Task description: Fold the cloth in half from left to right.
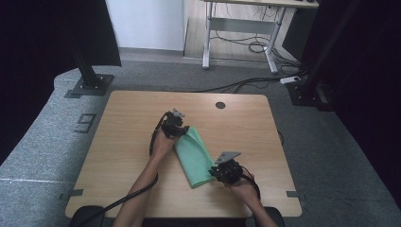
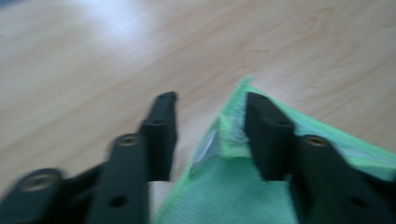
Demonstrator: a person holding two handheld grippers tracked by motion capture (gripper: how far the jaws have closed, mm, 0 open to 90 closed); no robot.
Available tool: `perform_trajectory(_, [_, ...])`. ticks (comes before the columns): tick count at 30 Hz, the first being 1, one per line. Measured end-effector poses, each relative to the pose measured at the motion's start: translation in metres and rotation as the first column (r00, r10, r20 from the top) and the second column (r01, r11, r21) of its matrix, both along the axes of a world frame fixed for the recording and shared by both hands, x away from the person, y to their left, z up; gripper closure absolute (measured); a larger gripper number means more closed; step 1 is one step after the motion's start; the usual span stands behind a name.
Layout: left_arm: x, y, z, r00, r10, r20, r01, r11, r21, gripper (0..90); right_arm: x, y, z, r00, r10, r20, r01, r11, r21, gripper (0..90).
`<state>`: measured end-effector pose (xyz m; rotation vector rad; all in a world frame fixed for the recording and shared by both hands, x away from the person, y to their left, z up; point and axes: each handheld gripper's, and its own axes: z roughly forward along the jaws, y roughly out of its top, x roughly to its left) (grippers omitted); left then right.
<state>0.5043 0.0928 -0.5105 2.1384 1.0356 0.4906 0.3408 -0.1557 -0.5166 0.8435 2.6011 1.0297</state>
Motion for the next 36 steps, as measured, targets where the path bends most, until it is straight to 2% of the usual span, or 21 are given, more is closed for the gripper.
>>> perform_trajectory(1, [-0.001,0.001,0.002,0.9999,0.004,0.01,-0.004,1.0,0.0,47.1,0.001,-0.002,0.001,1.0,-0.005,0.005,0.005,1.0,0.001,72.7])
perform_trajectory(2, [-0.001,0.001,0.002,0.9999,0.004,0.01,-0.004,1.0,0.0,42.8,0.001,-0.002,0.001,1.0,-0.005,0.005,0.005,1.0,0.001,72.7])
perform_trajectory(3, [-0.002,0.002,0.007,0.9996,0.016,0.023,-0.016,0.9999,0.003,39.0,0.003,-0.005,0.003,0.9995,-0.03,0.014,0.03,1.0,0.007,67.1])
perform_trajectory(5, [-0.002,0.003,0.009,0.9993,0.022,0.031,-0.022,0.9997,0.006,33.2,0.003,-0.007,0.005,0.9989,-0.042,0.02,0.042,0.999,0.011,65.5])
perform_trajectory(6, [-0.003,0.004,0.011,0.9991,0.026,0.034,-0.026,0.9996,0.008,33.2,0.004,-0.008,0.007,0.9983,-0.054,0.023,0.053,0.998,0.019,63.6])
perform_trajectory(7, [-0.004,0.006,0.014,0.9988,0.031,0.037,-0.032,0.9995,0.008,27.0,0.007,-0.011,0.01,0.9969,-0.069,0.036,0.068,0.997,0.028,60.4])
perform_trajectory(10, [-0.006,0.009,0.02,0.9979,0.042,0.049,-0.042,0.9991,-0.01,19.3,0.011,-0.013,0.013,0.9955,-0.081,0.049,0.08,0.996,0.025,57.4])
perform_trajectory(18, [-0.008,0.013,0.028,0.9971,0.043,0.063,-0.04,0.9984,-0.04,15.7,0.017,-0.005,0.004,0.9975,-0.062,0.035,0.063,0.998,-0.013,54.9])
perform_trajectory(24, [-0.005,0.02,0.034,0.9966,0.049,0.066,-0.042,0.9939,-0.101,15.0,0.019,-0.008,-0.001,0.9972,-0.073,0.018,0.074,0.997,-0.027,54.9])
perform_trajectory(29, [-0.007,0.021,0.035,0.9968,0.04,0.069,-0.034,0.9954,-0.09,14.8,0.02,-0.009,-0.005,0.9974,-0.072,-0.001,0.072,0.997,-0.034,55.8])
perform_trajectory(33, [-0.014,0.023,0.03,0.9987,0.024,0.045,-0.019,0.9953,-0.095,13.8,0.02,-0.011,-0.002,0.9974,-0.072,0.005,0.072,0.997,-0.027,55.4])
perform_trajectory(36, [-0.023,0.027,0.024,0.9996,0.009,0.026,-0.006,0.9952,-0.098,10.6,0.022,-0.012,0.001,0.9966,-0.081,0.013,0.081,0.997,-0.019,48.9])
